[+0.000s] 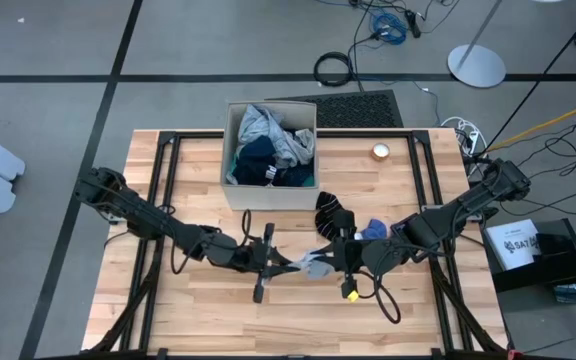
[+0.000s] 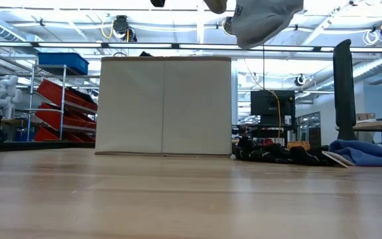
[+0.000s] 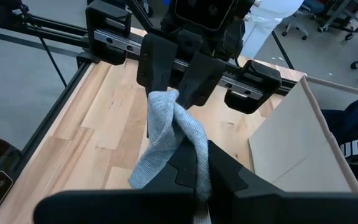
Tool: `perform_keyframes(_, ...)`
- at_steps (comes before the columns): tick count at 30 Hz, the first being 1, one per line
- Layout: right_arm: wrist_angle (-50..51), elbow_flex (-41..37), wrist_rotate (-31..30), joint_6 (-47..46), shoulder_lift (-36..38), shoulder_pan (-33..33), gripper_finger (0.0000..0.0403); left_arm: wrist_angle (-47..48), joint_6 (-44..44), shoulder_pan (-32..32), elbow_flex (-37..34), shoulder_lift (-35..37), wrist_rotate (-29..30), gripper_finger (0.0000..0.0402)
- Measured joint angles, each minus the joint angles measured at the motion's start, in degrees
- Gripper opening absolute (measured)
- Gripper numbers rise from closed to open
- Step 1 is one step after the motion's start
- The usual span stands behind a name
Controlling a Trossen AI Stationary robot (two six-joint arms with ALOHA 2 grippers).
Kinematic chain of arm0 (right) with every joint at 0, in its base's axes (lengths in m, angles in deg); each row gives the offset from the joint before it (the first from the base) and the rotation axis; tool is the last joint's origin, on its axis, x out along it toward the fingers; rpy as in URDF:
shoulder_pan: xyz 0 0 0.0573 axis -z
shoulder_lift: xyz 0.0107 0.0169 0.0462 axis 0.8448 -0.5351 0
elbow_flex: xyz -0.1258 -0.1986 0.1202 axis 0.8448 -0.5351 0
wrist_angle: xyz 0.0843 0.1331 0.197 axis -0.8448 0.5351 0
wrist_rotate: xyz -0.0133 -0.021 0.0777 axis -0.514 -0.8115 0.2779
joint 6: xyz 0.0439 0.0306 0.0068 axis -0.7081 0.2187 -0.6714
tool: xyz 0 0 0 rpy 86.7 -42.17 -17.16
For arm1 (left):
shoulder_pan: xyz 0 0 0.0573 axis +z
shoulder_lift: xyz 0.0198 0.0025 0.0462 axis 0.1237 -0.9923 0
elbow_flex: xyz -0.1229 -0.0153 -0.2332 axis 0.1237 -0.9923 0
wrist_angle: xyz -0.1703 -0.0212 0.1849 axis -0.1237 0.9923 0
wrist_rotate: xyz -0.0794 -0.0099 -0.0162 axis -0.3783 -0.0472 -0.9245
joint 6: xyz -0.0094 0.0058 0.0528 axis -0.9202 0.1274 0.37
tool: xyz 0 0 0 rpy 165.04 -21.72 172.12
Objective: Sort clothes
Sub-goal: Put the gray sock into the white laundry organizer
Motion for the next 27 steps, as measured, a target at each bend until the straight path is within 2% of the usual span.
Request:
perform_keyframes(5,0.02,0.00,0.00,1.60,0.00,0.00,0.0025,-0.02,0.02,0.00,0.00,0.00,0.14,0.0006)
perform_keyframes(11,0.12,0.01,0.00,0.17,0.00,-0.02,0.0111,-0.15,0.02,0.00,0.00,0.00,0.27,0.0004)
perform_keyframes(14,3.46,1.97,0.02,0.49,0.00,-0.02,0.0159,-0.15,0.04,0.00,-0.02,0.00,1.59,0.0003)
perform_keyframes(17,10.50,6.66,0.00,0.84,0.00,-0.31,0.0199,-1.28,1.33,0.00,-0.07,0.00,4.06,0.0003)
perform_keyframes(20,21.92,12.42,-0.07,-4.68,0.04,-1.12,0.0223,-3.45,3.73,0.04,0.77,0.02,4.76,0.0002)
perform_keyframes(23,32.14,16.07,-0.11,-13.89,0.19,-2.41,0.0232,-3.79,6.98,0.09,3.44,0.86,4.84,0.0002)
perform_keyframes(27,41.15,15.93,-1.31,-22.73,0.46,-6.20,0.0230,-4.14,10.72,1.13,8.06,2.94,7.89,0.0002)
